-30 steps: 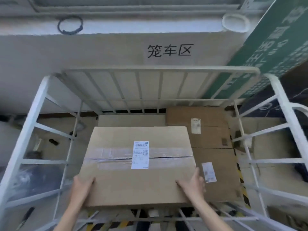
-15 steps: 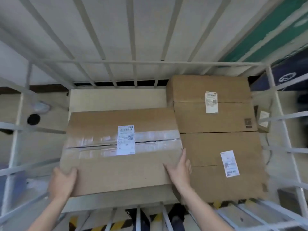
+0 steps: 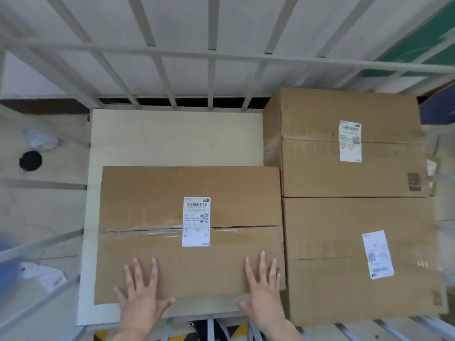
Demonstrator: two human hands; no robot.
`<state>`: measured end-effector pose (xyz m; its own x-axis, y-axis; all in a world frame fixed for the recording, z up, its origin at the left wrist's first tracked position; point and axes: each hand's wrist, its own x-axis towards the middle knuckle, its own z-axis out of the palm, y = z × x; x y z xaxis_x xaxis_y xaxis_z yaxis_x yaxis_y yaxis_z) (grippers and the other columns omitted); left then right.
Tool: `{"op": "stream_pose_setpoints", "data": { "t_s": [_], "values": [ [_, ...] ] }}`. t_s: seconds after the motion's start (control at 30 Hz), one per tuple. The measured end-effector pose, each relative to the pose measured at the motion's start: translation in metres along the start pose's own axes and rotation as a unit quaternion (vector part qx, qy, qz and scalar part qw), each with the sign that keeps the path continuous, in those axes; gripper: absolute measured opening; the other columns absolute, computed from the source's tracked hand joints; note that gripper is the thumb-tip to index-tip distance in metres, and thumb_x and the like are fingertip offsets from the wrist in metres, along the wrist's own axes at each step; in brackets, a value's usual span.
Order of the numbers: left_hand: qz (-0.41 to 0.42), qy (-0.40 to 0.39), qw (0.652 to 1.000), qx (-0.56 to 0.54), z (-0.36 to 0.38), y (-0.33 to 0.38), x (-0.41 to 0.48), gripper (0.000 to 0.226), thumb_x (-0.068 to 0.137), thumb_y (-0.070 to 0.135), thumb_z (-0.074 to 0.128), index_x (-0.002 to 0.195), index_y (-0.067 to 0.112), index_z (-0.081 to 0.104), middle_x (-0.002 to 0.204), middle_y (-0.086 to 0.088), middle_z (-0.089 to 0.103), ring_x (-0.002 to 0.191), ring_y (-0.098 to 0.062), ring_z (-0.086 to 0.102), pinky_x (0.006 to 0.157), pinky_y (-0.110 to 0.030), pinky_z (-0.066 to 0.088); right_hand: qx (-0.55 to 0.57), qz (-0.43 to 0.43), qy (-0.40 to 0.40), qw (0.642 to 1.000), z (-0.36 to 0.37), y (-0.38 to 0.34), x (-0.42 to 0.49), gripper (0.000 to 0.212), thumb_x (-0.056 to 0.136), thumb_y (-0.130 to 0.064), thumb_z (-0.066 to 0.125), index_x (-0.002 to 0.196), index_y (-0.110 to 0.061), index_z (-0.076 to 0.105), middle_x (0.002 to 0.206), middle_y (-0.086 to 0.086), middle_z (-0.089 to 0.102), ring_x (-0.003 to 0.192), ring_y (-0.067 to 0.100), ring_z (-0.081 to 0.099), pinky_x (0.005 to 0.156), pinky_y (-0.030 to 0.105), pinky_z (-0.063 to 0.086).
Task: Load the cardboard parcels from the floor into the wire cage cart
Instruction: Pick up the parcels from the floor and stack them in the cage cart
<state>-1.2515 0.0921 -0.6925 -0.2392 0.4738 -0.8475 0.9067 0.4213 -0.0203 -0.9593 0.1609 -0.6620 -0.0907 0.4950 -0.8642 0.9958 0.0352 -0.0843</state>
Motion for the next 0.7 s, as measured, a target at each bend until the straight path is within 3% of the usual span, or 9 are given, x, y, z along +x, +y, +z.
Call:
{"op": "stream_pose_setpoints", "data": {
  "t_s": [0.13,0.23,0.33,0.4,0.57,0.7],
  "values": [
    [0.016,0.045,0.999,0.016,-0.035,0.006,0.025,0.118,0.077,0.082,0.04,0.144,0.019,-0.034,0.139,-0.02,-0.054,0.13,-0.039,-0.048,0.115,-0.067,0.006,-0.012,-0.013,0.034,0.999,-0.037,0.002,0.024,0.102,0.094,-0.035,0.053,0.14,-0.029,-0.038,0.148,0.012,-0.047,0.126,0.043,-0.048,0.119,0.048,-0.009],
    [0.033,0.084,0.995,0.031,-0.09,0.021,0.058,0.116,0.077,0.083,0.038,0.147,0.022,-0.03,0.149,-0.02,-0.044,0.141,-0.042,-0.034,0.114,-0.068,0.012,-0.01,-0.03,0.076,0.997,-0.089,-0.006,0.058,0.097,0.093,-0.031,0.054,0.15,-0.032,-0.025,0.155,0.011,-0.038,0.133,0.042,-0.041,0.121,0.046,-0.003],
    [0.052,0.103,0.993,0.012,-0.152,0.042,0.091,0.112,0.079,0.077,0.049,0.154,0.026,-0.016,0.158,-0.022,-0.026,0.146,-0.045,-0.019,0.111,-0.069,0.019,0.0,-0.038,0.105,0.994,-0.148,-0.016,0.095,0.096,0.089,-0.03,0.058,0.154,-0.037,-0.012,0.158,0.005,-0.033,0.142,0.042,-0.03,0.119,0.05,0.007],
    [0.049,0.106,0.993,0.004,-0.189,0.056,0.112,0.113,0.079,0.072,0.057,0.155,0.028,-0.014,0.158,-0.023,-0.024,0.146,-0.046,-0.017,0.111,-0.068,0.02,0.01,-0.038,0.114,0.993,-0.182,-0.022,0.118,0.097,0.087,-0.027,0.06,0.154,-0.039,-0.008,0.159,0.002,-0.031,0.144,0.041,-0.026,0.12,0.049,0.012],
    [0.006,0.052,0.997,0.064,-0.222,0.074,0.133,0.121,0.078,0.07,0.061,0.151,0.025,-0.025,0.154,-0.026,-0.032,0.145,-0.047,-0.02,0.111,-0.066,0.021,0.008,-0.029,0.106,0.994,-0.201,-0.023,0.137,0.1,0.086,-0.02,0.061,0.154,-0.039,-0.009,0.158,0.002,-0.034,0.142,0.041,-0.029,0.121,0.049,0.007],
    [0.006,0.134,0.99,0.033,-0.211,0.072,0.113,0.108,0.081,0.066,0.061,0.156,0.027,-0.007,0.163,-0.017,-0.013,0.15,-0.037,-0.007,0.111,-0.062,0.027,0.04,-0.042,0.081,0.995,-0.211,-0.024,0.134,0.101,0.082,-0.03,0.067,0.156,-0.037,-0.002,0.159,0.002,-0.032,0.143,0.04,-0.029,0.121,0.047,0.0]
  ]
}}
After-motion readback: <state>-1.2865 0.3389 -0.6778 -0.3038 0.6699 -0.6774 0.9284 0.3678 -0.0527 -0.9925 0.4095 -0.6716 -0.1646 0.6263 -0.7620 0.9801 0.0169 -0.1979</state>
